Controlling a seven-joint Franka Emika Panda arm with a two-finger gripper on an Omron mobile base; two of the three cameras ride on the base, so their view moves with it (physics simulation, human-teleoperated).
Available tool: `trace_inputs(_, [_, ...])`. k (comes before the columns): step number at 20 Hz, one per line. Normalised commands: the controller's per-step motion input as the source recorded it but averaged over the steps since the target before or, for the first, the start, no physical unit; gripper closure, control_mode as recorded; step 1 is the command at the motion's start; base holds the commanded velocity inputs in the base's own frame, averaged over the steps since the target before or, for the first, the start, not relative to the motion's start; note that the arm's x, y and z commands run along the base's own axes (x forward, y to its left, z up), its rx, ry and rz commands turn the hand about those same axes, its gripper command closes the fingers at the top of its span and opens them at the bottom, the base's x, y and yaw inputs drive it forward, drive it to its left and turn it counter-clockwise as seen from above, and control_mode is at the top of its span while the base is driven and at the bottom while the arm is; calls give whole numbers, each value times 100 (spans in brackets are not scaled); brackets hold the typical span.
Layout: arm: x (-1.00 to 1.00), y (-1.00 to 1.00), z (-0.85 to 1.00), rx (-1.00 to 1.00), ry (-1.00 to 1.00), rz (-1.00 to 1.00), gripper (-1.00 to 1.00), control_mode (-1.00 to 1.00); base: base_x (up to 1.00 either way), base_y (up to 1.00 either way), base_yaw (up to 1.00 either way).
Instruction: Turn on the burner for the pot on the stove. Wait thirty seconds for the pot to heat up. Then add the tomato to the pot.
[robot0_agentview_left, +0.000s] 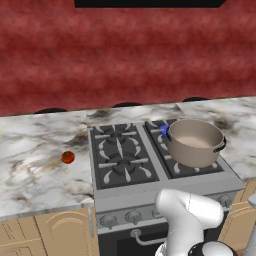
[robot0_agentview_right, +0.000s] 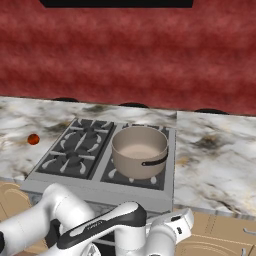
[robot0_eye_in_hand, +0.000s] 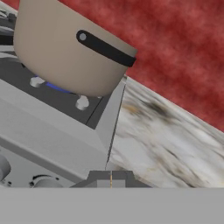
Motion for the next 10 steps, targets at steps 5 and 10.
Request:
trace_inputs(5, [0,0,0,0,0,0,100,-100,0,0,0])
trace_inputs(10, [0,0,0,0,0,0,100,-100,0,0,0])
